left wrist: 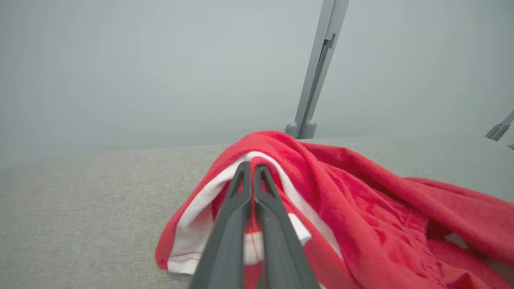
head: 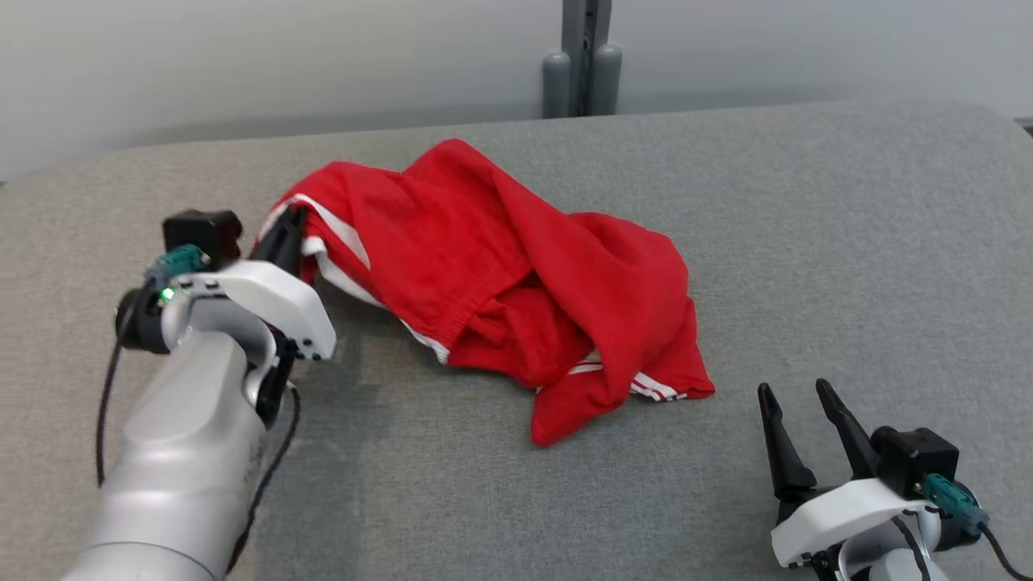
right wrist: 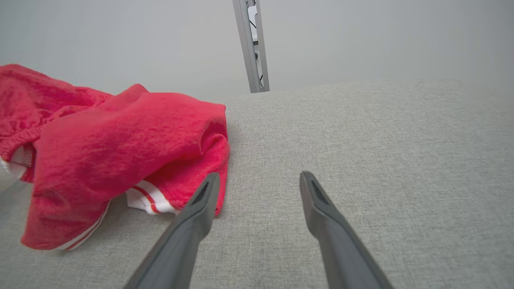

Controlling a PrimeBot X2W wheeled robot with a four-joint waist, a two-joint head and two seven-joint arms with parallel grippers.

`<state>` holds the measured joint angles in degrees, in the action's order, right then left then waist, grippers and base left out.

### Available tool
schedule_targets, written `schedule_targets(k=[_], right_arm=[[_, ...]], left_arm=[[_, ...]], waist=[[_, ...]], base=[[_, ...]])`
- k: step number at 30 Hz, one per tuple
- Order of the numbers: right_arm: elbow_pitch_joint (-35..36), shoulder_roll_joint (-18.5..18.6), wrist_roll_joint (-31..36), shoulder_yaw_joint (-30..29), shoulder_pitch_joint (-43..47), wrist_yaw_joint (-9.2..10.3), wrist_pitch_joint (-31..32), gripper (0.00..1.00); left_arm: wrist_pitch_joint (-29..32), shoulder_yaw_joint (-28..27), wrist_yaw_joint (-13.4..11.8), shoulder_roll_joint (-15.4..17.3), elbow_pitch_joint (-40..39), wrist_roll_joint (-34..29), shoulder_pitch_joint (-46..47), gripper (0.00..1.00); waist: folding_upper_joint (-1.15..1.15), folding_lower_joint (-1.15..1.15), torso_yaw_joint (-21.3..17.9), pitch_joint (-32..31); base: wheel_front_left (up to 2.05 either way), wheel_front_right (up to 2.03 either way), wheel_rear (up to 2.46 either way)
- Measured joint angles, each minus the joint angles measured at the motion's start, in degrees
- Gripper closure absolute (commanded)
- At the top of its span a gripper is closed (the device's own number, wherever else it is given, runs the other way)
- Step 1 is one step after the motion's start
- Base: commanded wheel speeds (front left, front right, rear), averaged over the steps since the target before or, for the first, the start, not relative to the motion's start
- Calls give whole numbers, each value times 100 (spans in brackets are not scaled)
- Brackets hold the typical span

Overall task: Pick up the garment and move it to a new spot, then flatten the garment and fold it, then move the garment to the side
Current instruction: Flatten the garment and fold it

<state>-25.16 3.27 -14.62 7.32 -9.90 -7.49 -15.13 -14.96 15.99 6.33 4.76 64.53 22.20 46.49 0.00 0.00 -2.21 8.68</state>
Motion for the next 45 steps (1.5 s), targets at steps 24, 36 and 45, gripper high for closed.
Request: schedule_targets(k=[24, 36, 45], right_arm=[[130, -48, -94, -292, 139, 0, 0, 0], [73, 34, -108, -267, 46, 0, -1, 0], [55, 25, -109, -316, 109, 0, -1, 0]], left_arm=[[-18, -1569, -869, 1895, -1326, 327, -635, 100], [-18, -1499, -335, 1268, -740, 554, -1134, 0], [-3, -1311, -23, 1014, -372, 605, -1234, 0]], waist=[[0, 0, 606, -73], [0, 0, 422, -1], [0, 0, 475, -257]], base=[[0, 0, 0], [0, 0, 0], [0, 0, 0]])
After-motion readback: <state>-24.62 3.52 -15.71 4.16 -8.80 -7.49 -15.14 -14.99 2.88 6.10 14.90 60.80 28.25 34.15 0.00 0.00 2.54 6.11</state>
